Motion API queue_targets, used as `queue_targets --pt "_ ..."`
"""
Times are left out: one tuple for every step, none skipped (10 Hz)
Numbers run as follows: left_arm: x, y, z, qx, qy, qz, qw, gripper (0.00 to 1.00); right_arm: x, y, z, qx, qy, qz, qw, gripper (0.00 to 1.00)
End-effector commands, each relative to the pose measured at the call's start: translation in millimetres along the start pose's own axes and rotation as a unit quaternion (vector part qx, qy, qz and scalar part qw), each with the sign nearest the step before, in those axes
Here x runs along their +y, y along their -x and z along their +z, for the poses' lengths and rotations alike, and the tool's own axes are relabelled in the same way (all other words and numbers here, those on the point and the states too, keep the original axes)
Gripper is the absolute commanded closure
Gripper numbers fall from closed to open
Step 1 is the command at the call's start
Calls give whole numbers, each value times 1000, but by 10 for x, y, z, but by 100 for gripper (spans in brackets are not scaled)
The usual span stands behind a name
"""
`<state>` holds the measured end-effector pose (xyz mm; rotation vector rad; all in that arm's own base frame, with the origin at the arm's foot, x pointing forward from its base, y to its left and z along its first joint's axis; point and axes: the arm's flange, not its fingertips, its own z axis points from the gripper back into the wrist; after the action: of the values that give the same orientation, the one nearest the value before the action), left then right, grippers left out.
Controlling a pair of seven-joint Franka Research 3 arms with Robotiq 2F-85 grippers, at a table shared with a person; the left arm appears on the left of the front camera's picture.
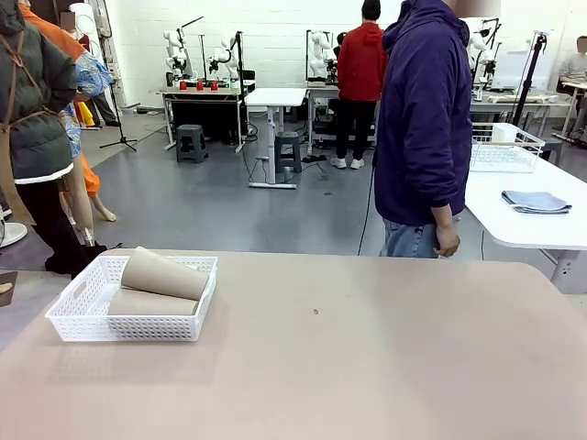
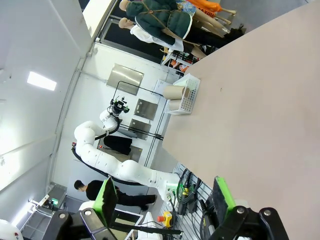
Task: Clean and organize the cups into the basket.
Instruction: Move the Organizing basket back to the left side of the table.
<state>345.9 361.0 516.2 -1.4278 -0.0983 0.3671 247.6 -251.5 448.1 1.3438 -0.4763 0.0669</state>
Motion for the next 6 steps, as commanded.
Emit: queue_targets --pt "15 41 69 -10 1 1 1000 0 14 25 -5 7 -1 -3 1000 0" --pt "15 41 69 -10 1 1 1000 0 14 25 -5 7 -1 -3 1000 0" --pt "15 41 69 -10 1 1 1000 0 14 25 -5 7 -1 -3 1000 0" --pt "15 41 69 -10 1 1 1000 0 14 25 -5 7 -1 -3 1000 0" --pt "15 41 69 -10 1 1 1000 0 14 25 -5 7 -1 -3 1000 0" --pt "15 41 69 -10 1 1 1000 0 14 25 -5 7 -1 -3 1000 0"
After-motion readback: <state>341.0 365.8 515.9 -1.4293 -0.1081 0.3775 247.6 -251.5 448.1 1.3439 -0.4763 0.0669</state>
